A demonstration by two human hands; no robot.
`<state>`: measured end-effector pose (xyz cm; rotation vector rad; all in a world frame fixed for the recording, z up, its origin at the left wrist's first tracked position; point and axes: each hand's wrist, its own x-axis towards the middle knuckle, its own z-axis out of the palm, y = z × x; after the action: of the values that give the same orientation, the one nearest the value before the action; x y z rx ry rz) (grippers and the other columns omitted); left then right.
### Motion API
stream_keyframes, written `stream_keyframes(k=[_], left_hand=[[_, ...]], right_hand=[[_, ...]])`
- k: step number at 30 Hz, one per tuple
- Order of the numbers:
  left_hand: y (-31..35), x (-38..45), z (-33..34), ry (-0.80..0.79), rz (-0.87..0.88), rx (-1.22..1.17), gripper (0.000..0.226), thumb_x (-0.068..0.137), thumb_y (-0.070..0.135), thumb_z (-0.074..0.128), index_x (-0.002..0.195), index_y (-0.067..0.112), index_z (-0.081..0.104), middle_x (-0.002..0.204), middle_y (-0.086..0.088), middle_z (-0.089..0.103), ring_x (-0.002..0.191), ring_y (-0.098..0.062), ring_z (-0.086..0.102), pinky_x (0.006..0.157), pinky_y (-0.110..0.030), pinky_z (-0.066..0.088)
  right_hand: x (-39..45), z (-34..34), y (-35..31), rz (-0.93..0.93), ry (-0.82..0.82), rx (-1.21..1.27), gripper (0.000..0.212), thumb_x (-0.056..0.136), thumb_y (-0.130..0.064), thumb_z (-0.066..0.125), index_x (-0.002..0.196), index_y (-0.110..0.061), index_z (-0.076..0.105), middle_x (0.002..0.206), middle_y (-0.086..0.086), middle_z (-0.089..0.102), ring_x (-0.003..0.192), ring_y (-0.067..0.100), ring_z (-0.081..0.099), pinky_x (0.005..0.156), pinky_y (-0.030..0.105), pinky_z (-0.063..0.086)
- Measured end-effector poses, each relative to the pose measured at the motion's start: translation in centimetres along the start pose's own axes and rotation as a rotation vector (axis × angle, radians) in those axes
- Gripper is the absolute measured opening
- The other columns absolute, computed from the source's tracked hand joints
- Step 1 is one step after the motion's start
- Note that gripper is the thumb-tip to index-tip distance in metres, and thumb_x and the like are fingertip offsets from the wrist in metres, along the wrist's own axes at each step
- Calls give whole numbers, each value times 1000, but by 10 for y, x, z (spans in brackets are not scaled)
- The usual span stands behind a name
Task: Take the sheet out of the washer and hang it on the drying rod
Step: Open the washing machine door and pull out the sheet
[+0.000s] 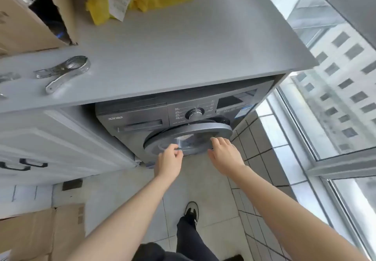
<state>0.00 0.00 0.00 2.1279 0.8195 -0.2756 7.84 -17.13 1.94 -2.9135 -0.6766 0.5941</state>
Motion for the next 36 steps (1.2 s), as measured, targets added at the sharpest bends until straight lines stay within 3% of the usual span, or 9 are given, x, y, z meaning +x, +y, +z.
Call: stream_keyframes(k=[3,7,10,13,20,23,27,31,36], left_hand=[[14,25,17,-46,-108,-205,26,95,28,54,117,16,62,110,-3,69,105,-28,62,85,-36,51],[29,46,31,-106,-247,-422,8,91,28,56,88,22,61,106,-9,69,95,-28,65,84,-36,51],[36,58,37,-131,-379,-597,20,95,29,54,108,16,62,107,-7,68,87,-22,63,83,-34,51],[37,70,43,-155,-563,-830,40,97,28,54,132,9,51,118,-12,65,94,-26,64,83,-35,51],[49,88,57,-46,-691,-1226,25,98,19,55,120,9,49,132,-22,56,107,-36,63,84,-38,51],[53,95,64,-39,-699,-1266,23,98,19,57,116,8,48,133,-21,55,109,-35,63,84,-38,51],[57,99,77,-13,-695,-1275,41,95,16,60,129,0,44,127,-22,55,96,-33,63,80,-36,51],[57,98,88,23,-698,-1255,31,96,11,58,122,-3,48,113,-24,58,95,-34,64,85,-37,53],[49,87,99,67,-699,-1200,29,95,11,60,118,-3,49,114,-24,60,88,-32,67,78,-35,55]], right_hand=[[25,-4,15,-24,8,21,40,99,-30,41,132,-8,43,133,9,49,126,29,41,96,37,38],[53,-10,25,-10,-76,51,48,100,-33,43,140,-8,35,141,10,43,128,32,39,97,41,41],[70,-7,29,0,-91,97,52,100,-33,43,144,-9,32,147,10,38,131,32,37,98,43,42],[82,1,31,-21,-107,93,53,100,-32,43,146,-9,29,150,10,35,134,32,35,98,43,41],[99,24,40,-88,-127,103,62,100,-30,44,154,-18,15,160,1,17,144,29,18,111,43,33],[101,32,43,-124,-70,97,60,97,-24,48,151,-16,23,155,3,26,140,29,25,110,41,34],[101,38,48,-144,9,122,58,92,-16,53,146,-14,32,145,4,38,135,27,32,106,39,37],[93,47,51,-152,53,205,53,90,-8,51,142,-12,40,141,4,42,130,28,38,99,38,42],[78,54,56,-148,29,217,46,93,-9,50,139,-15,45,134,5,46,116,32,43,91,40,44]])
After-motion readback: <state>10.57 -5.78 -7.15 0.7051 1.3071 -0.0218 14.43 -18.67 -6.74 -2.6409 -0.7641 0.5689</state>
